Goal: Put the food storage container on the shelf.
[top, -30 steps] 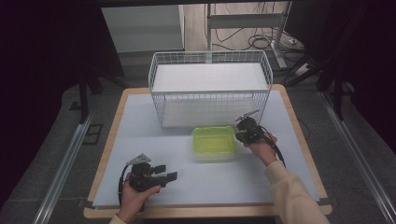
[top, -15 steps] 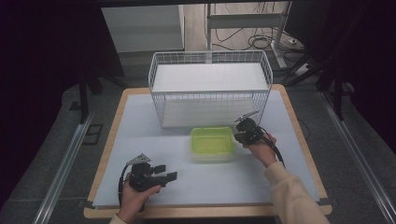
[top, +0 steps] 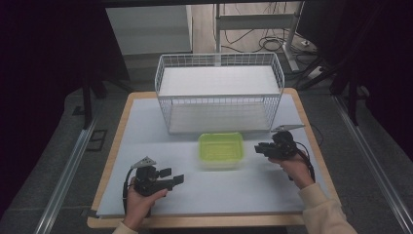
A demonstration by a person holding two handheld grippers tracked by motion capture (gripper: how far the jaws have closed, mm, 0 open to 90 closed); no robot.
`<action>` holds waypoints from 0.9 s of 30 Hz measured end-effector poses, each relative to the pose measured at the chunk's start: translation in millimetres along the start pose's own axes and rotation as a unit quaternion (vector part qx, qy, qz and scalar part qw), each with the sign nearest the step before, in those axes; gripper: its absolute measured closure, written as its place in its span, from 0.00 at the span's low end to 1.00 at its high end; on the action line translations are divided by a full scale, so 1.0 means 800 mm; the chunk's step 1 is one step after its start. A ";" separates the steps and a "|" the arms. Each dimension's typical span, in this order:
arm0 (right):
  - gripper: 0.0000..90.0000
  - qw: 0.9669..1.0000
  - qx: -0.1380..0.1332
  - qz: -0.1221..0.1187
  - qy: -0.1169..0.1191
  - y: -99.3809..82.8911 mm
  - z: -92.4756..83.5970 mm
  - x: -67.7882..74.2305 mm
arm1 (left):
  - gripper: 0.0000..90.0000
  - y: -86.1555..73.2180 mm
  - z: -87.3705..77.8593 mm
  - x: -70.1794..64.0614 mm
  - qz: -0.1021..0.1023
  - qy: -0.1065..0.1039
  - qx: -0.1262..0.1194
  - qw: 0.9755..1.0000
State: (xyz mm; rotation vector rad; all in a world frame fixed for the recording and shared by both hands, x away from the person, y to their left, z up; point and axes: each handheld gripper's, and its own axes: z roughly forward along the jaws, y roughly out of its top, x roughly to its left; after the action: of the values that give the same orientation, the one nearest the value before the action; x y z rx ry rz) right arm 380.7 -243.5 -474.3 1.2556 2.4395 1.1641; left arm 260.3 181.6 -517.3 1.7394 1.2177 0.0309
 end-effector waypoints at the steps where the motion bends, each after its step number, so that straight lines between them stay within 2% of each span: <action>1: 0.69 1.000 -0.005 0.006 0.016 -0.003 -0.001 -0.002 | 0.33 0.004 0.001 0.000 0.000 0.001 0.001 1.000; 4: 0.59 0.999 -0.008 0.018 0.043 -0.010 -0.003 -0.006 | 0.33 0.016 0.005 0.001 -0.003 0.001 0.000 1.000; 8: 0.49 0.998 -0.016 0.022 0.057 -0.014 -0.004 -0.008 | 0.33 0.031 0.011 0.004 -0.013 -0.005 0.000 1.000; 12: 0.43 0.997 -0.028 0.027 0.065 -0.013 -0.004 -0.007 | 0.33 0.045 0.016 0.011 -0.034 -0.021 0.001 0.999; 17: 0.43 0.997 -0.029 0.012 0.066 -0.010 0.002 -0.002 | 0.33 0.063 0.026 0.019 -0.057 -0.035 0.009 0.998; 24: 0.44 0.996 -0.016 0.040 0.079 -0.003 0.016 0.000 | 0.34 0.089 0.047 0.023 -0.077 -0.038 0.015 0.996; 25: 0.44 0.996 -0.016 0.042 0.081 -0.001 0.017 0.001 | 0.35 0.092 0.052 0.024 -0.088 -0.045 0.014 0.995; 27: 0.44 0.995 -0.016 0.050 0.083 0.002 0.019 0.001 | 0.35 0.096 0.059 0.025 -0.096 -0.052 0.020 0.994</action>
State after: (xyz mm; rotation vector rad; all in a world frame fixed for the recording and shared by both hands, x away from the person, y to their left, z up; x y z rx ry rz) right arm 388.1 -233.5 -483.4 1.3355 2.4873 1.3792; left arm 348.1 162.0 -496.8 1.6296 1.3113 -0.1968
